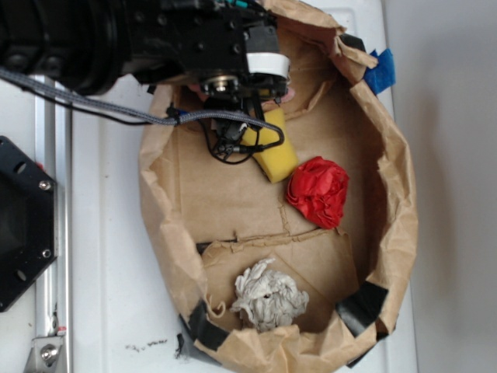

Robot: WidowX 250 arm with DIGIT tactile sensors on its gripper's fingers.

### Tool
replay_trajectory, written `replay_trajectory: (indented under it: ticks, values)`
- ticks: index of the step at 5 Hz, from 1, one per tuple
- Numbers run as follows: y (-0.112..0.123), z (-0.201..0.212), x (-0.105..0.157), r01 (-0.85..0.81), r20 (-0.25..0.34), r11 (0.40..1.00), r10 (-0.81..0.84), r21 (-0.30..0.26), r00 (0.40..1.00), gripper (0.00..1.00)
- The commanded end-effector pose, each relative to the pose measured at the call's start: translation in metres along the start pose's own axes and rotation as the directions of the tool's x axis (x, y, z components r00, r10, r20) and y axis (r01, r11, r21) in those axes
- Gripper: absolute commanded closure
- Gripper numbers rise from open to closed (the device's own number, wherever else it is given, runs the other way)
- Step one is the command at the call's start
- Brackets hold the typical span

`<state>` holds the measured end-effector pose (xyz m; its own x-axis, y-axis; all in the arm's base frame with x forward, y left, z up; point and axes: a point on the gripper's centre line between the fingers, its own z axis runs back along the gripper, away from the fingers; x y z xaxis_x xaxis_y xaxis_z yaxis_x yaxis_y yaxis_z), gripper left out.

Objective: Grab the pink bunny.

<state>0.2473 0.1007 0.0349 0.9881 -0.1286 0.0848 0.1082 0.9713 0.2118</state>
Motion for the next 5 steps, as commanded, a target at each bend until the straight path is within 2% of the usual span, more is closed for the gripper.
replay_trajectory:
  ticks: [1,2,3,4,5]
  values:
    - [-0.006,0.022,0.001,-0.024,0.027,1.000,0.024,-0.018,0.999,1.00]
    - [-0.041,0.071,-0.008,-0.024,0.131,0.995,0.037,-0.099,0.991,1.00]
    - [-0.050,0.115,-0.007,-0.083,0.139,0.978,0.111,-0.193,0.984,1.00]
    - [-0.046,0.136,0.002,-0.148,0.112,0.960,0.178,-0.236,0.978,1.00]
    - [-0.043,0.138,0.008,-0.170,0.096,0.955,0.198,-0.243,0.975,1.00]
